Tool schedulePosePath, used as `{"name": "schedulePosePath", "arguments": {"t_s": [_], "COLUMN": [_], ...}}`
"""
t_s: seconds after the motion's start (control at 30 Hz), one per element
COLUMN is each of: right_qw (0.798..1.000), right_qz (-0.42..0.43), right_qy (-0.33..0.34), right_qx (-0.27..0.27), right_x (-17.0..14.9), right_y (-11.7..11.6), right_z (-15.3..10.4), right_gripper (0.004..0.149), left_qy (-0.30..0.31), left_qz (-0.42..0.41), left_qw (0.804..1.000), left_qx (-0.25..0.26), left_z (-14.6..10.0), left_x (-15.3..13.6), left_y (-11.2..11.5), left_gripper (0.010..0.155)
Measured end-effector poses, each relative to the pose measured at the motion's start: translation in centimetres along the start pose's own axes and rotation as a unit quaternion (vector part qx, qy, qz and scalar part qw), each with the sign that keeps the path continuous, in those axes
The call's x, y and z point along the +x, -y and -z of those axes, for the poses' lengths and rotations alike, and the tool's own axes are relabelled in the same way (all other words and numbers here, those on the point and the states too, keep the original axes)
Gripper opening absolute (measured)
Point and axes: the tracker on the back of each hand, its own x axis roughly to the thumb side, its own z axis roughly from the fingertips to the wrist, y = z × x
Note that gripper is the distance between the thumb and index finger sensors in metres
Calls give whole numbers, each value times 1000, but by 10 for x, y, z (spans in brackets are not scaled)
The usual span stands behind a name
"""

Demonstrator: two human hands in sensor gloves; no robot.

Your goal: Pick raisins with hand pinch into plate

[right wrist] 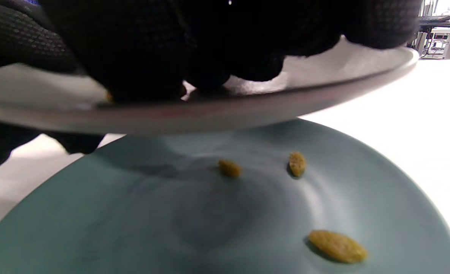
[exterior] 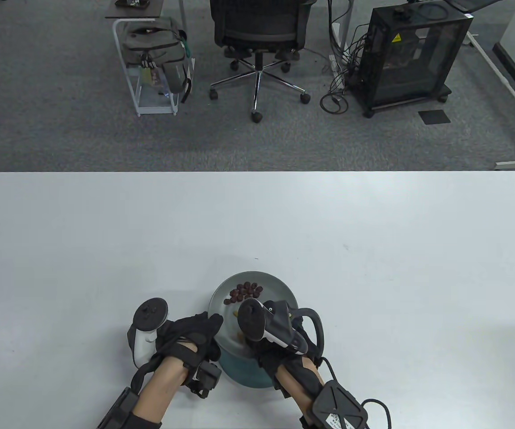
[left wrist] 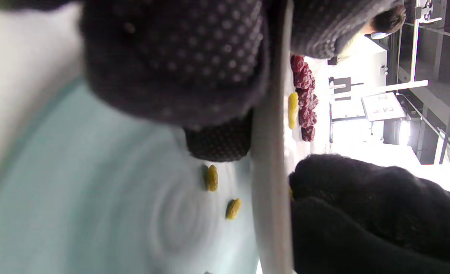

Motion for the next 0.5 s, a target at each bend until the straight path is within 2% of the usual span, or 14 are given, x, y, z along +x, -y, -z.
{"name": "schedulePosePath", "arguments": {"t_s": [0.5], "right_qw": [1000], "right_qz": [-14], "right_qy": [3], "right_qx": [3], "right_x": [5], "right_y": [-4], "right_z": [2], "right_gripper": [48], "left_qy": [-4], "left_qz": [-4], "left_qw": [1000], "left_qx": [-12], "left_z": [0], "left_x": [0], "left_y": [1], "left_gripper": [51]}}
